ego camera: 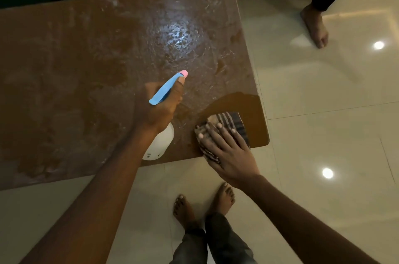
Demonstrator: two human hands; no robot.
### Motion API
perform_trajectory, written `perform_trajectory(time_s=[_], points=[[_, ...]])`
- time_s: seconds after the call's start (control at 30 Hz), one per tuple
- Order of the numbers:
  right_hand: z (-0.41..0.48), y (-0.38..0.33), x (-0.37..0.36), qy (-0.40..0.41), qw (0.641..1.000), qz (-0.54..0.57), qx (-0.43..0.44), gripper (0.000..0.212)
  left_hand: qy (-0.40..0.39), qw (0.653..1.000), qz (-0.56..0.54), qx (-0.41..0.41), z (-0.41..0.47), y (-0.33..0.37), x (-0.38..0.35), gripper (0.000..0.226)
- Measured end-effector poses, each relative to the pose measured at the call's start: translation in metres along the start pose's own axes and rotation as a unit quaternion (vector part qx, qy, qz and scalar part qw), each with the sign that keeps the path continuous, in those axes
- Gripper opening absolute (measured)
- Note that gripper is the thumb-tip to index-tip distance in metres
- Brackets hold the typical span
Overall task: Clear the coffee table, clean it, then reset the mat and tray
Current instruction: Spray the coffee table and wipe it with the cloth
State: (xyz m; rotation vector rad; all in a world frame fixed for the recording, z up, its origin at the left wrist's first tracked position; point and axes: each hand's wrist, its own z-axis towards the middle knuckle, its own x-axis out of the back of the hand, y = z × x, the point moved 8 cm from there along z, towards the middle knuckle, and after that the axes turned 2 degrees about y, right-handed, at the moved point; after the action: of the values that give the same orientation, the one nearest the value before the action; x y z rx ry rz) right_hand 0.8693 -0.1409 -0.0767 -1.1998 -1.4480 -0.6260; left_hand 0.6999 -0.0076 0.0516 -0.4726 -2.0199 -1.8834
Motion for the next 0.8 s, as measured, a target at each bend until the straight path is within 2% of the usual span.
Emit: perform_trajectory(time_s=[0.07,0.13,0.23,0.37,0.53,0.8], points=[[-0.010,0.028,0.005,0.002,1.000,-0.006,-0.015,0.067,0.008,1.000,-0.001,0.007,0.003,-0.001,0.002,0.037],[-0.002,0.061,0.019,0.009,0.997,0.003,-0.077,0.069,0.024,1.000,-0.002,0.014,0.007,-0.001,0.003,0.033],[0.037,0.073,0.037,0.030,0.991,0.022,-0.132,0.067,0.050,0.999,-0.011,0.018,0.013,-0.002,0.001,0.031],[0.077,0.054,0.035,0.038,0.991,0.005,-0.129,0.067,0.038,0.999,-0.028,0.025,0.026,-0.005,-0.007,0.023],[0.079,0.055,0.030,0.043,0.993,-0.005,-0.112,0.068,0.027,0.999,-0.010,0.040,0.038,-0.018,-0.009,0.046],[0.081,0.056,0.032,0.087,0.990,-0.018,-0.110,0.066,-0.003,0.998,-0.040,0.041,0.042,-0.018,-0.017,0.057]])
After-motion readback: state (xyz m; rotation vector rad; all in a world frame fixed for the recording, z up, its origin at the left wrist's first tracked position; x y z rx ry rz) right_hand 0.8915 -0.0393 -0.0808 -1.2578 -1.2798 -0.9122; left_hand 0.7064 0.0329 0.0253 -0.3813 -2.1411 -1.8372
